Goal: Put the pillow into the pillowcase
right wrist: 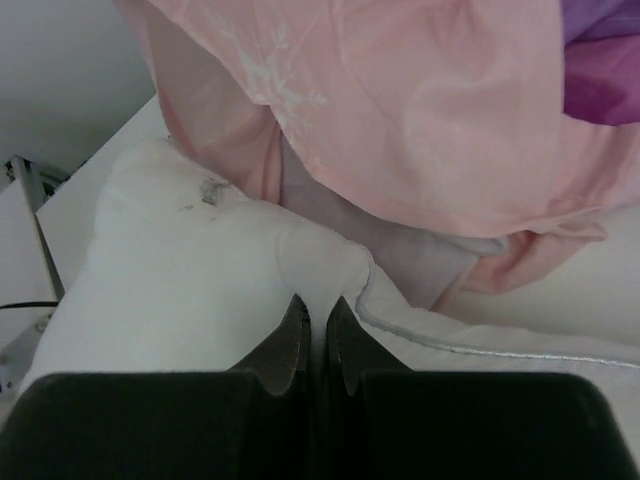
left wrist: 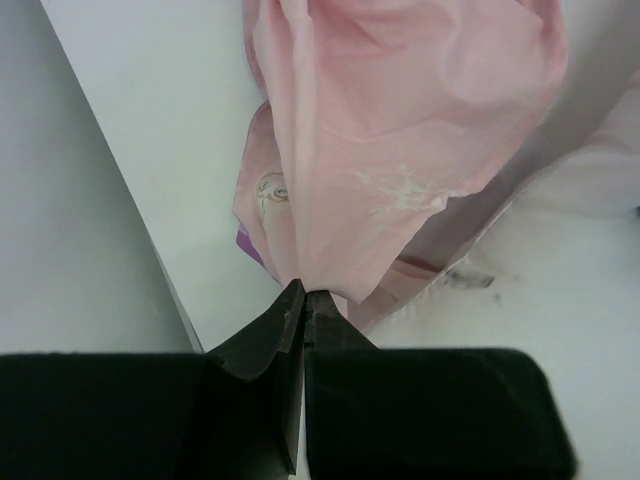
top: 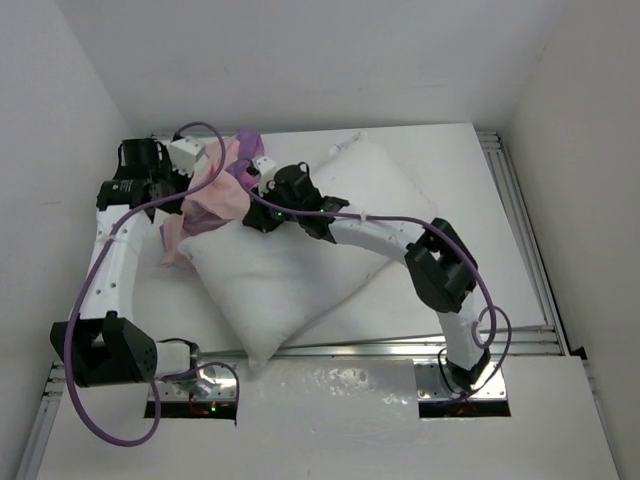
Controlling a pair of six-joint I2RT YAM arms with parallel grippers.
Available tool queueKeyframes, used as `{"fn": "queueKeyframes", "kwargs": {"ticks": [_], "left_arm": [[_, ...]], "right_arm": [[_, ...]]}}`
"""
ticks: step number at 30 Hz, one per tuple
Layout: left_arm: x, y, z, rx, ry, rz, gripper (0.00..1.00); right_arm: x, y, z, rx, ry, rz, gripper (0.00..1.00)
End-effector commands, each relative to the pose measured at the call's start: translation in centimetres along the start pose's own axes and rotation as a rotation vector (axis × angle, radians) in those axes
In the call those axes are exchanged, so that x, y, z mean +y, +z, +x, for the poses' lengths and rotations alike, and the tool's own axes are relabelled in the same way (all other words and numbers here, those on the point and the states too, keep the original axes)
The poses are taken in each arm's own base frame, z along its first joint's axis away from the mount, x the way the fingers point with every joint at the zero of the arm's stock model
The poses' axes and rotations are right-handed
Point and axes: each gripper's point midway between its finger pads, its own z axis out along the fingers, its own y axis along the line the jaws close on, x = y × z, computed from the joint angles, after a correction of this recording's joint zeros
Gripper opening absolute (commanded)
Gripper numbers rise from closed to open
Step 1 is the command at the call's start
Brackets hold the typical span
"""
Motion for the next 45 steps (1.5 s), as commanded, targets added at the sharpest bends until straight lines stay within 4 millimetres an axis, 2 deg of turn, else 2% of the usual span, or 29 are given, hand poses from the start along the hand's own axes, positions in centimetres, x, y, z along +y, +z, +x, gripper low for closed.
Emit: {"fn": "queueKeyframes", "kwargs": {"ticks": [1, 3, 5, 6, 7, 9, 12, 17, 20, 21, 22, 24, 25, 26, 27, 28, 29, 30, 31, 32, 33, 35, 36, 37, 39, 41, 42, 43, 45], "left_arm": [[0.2, -2.6, -2.3, -0.085, 0.014, -0.009, 0.0], [-0.1, -3.1, -1.9, -0.065, 0.019, 0.001, 0.0], [0.1, -3.5, -0.6, -0.03, 0.043, -0.02, 0.0], [0.2, -3.6, 0.0, -0.013, 0.074, -0.031, 0.0], [0.5, -3.6, 1.6, 0.026, 0.087, -0.068, 0.0], [1.2, -3.3, 2.5, 0.043, 0.128, -0.118, 0.0], [0.9, -3.3, 3.3, 0.06, 0.143, -0.115, 0.0], [-2.6, -4.7, 0.7, -0.056, 0.142, 0.071, 0.0], [-5.4, -4.8, 0.3, -0.088, 0.125, 0.195, 0.0], [-6.5, -4.5, 0.4, -0.087, 0.127, 0.233, 0.0], [-7.5, -3.6, 1.3, -0.068, 0.116, 0.271, 0.0], [-7.8, -1.8, 1.2, -0.084, 0.082, 0.261, 0.0], [-7.3, 0.3, 1.5, -0.084, 0.066, 0.22, 0.0], [-6.9, 1.3, 1.5, -0.076, 0.021, 0.191, 0.0], [-6.2, 2.9, 1.8, -0.035, -0.002, 0.164, 0.0], [-5.6, 3.7, 1.2, -0.038, -0.013, 0.144, 0.1], [-5.1, 4.2, 0.8, -0.029, -0.042, 0.129, 0.16], [-4.7, 5.3, 0.8, -0.002, -0.068, 0.126, 0.23], [-3.8, 5.0, -0.8, -0.029, -0.102, 0.114, 0.46], [-3.3, 5.0, -1.3, -0.035, -0.121, 0.115, 0.56], [-2.8, 4.7, -2.5, -0.061, -0.13, 0.118, 0.65], [-1.7, 3.8, -3.0, -0.081, -0.173, 0.097, 0.8], [-1.3, 2.6, -3.4, -0.113, -0.181, 0.083, 0.85], [-0.9, 2.1, -3.3, -0.125, -0.185, 0.07, 0.86], [-0.6, 0.9, -2.3, -0.131, -0.181, 0.031, 0.87], [-1.0, 0.6, -1.0, -0.106, -0.166, 0.028, 0.81], [-1.5, 0.6, 0.4, -0.069, -0.163, 0.034, 0.73], [-1.7, 0.8, 1.3, -0.043, -0.154, 0.03, 0.69], [-2.0, 1.6, 3.8, 0.027, -0.146, 0.015, 0.63]], "right_arm": [[3.6, 0.8, -3.5, -0.122, 0.079, -0.037, 0.0], [1.4, 1.3, -4.3, -0.163, 0.145, 0.068, 0.0], [-2.1, 1.6, -4.6, -0.183, 0.23, 0.173, 0.0], [-4.8, 1.2, -5.7, -0.224, 0.278, 0.237, 0.0], [-6.1, 1.1, -6.3, -0.254, 0.313, 0.251, 0.0], [-9.1, 0.2, -7.9, -0.321, 0.358, 0.318, 0.0], [-11.9, -0.5, -10.5, -0.41, 0.361, 0.384, 0.0], [-16.5, -0.8, -11.4, -0.454, 0.405, 0.537, 0.0], [-20.2, -3.0, -11.5, -0.522, 0.464, 0.662, 0.0], [-20.5, -3.3, -11.7, -0.537, 0.465, 0.674, 0.0], [-20.6, -3.3, -11.9, -0.544, 0.456, 0.679, 0.0], [-19.9, -2.4, -12.4, -0.521, 0.368, 0.618, 0.0], [-18.3, -1.0, -11.9, -0.456, 0.27, 0.504, 0.1], [-17.6, -0.6, -11.8, -0.432, 0.208, 0.44, 0.55], [-16.6, -0.6, -12.0, -0.405, 0.141, 0.38, 0.68], [-16.1, -0.8, -11.9, -0.358, 0.021, 0.36, 0.74], [-14.6, -2.0, -12.3, -0.306, -0.037, 0.319, 0.94], [-14.2, -3.1, -12.7, -0.285, -0.093, 0.326, 0.99], [-14.2, -4.3, -12.9, -0.254, -0.188, 0.344, 0.99], [-13.8, -5.4, -12.6, -0.21, -0.219, 0.35, 0.99], [-12.3, -8.0, -15.0, -0.244, -0.266, 0.348, 0.99], [-10.6, -9.7, -13.4, -0.187, -0.308, 0.286, 0.99], [-8.6, -11.7, -14.4, -0.21, -0.363, 0.243, 0.99], [-7.7, -11.3, -11.3, -0.149, -0.381, 0.19, 0.99], [-5.5, -11.7, -8.4, -0.071, -0.451, 0.103, 0.99], [-3.2, -11.5, -4.9, 0.033, -0.575, 0.051, 0.99], [-3.3, -11.4, -3.7, 0.08, -0.652, 0.075, 0.99], [-1.2, -10.9, -2.4, 0.109, -0.709, 0.047, 0.99], [-0.6, -10.7, -1.5, 0.142, -0.795, 0.08, 0.96]]}}
